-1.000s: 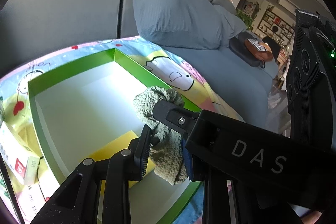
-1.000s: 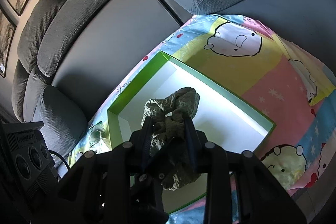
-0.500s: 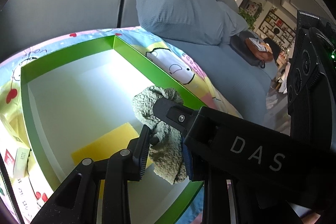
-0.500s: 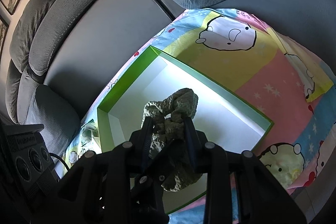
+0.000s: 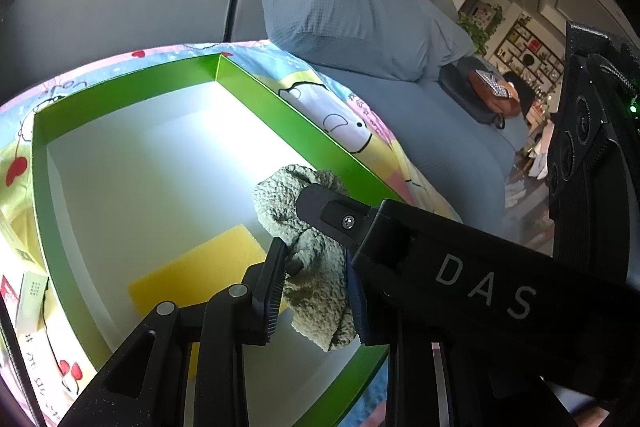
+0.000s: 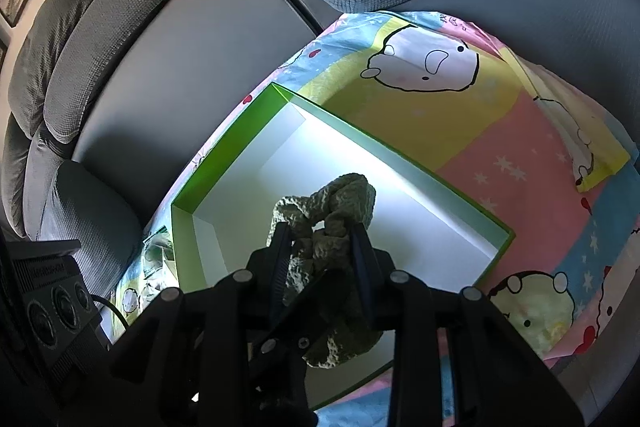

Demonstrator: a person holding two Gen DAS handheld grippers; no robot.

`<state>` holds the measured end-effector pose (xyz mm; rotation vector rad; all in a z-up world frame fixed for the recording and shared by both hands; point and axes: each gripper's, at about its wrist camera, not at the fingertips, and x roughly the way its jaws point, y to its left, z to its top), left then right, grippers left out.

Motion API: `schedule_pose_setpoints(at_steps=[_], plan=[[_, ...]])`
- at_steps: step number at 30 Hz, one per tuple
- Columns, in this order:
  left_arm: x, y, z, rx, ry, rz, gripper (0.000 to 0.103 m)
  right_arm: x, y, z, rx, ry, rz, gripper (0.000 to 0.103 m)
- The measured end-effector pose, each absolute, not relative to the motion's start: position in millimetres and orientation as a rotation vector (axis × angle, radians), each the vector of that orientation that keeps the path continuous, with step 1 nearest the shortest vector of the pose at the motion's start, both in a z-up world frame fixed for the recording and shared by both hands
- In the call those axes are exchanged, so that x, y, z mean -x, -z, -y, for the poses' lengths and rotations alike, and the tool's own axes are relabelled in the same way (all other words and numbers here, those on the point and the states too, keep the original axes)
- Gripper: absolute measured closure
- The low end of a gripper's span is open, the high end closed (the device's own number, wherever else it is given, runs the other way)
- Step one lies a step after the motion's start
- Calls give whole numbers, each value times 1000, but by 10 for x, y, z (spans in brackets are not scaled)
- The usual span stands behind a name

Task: Organize objects
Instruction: 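Carry the green cloth with the left tool into the green box and release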

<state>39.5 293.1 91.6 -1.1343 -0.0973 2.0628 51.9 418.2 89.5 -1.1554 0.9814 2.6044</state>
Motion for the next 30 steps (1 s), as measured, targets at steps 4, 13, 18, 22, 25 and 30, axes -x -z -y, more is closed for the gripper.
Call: schedule_pose_setpoints(at_steps=[4,13,18,22,25,30], plan=[[-393,-895,-2931,1144,-2058,106,75,-514,-885,-4183,1160,-2595,-976,72],[-378,-875,-2872,1172,-2058,131,75,-508,-885,-4170,1164,-2583,-948,72],[-404,-968,-2752,1173,-2091,109,75,-519,-946,-4140,1147,-2596,-915,70],[-446,-1084,-2589,1149,-2136,83,73,-580,-1064,-4097,1078,-2640,-907,55],[-494,-1171,-2451,1124,-2158,61,66,-631,-1146,-4080,1022,-2662,-915,49],[-546,-1334,-2209,1080,-2184,65,54,-693,-1217,-4092,959,-2648,-942,47]])
